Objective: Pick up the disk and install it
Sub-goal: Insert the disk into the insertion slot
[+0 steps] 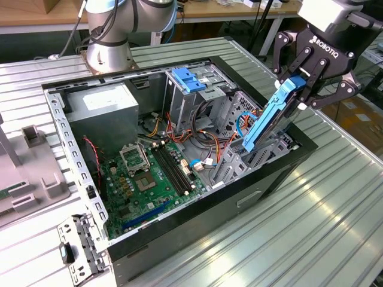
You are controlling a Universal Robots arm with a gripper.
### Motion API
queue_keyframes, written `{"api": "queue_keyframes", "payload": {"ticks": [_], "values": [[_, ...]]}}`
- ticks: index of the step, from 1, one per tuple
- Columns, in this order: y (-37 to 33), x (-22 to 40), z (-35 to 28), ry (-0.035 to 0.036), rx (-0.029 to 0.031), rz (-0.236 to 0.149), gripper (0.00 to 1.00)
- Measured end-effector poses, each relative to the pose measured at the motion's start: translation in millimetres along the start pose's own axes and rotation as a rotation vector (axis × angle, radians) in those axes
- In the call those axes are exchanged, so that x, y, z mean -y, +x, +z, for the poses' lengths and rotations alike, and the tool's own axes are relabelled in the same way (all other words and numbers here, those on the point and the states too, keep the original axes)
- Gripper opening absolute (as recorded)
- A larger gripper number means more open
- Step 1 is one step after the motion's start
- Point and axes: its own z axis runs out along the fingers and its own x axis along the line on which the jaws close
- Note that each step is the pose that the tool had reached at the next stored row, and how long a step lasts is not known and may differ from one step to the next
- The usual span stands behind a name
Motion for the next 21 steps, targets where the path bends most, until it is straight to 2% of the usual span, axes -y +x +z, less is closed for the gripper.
{"api": "queue_keyframes", "payload": {"ticks": [3, 21], "values": [[-0.1, -1.8, 0.3, 0.0003, -0.0002, 0.008, 0.36], [0.0, -2.0, 2.0, 0.0013, -0.0003, 0.027, 0.36]]}}
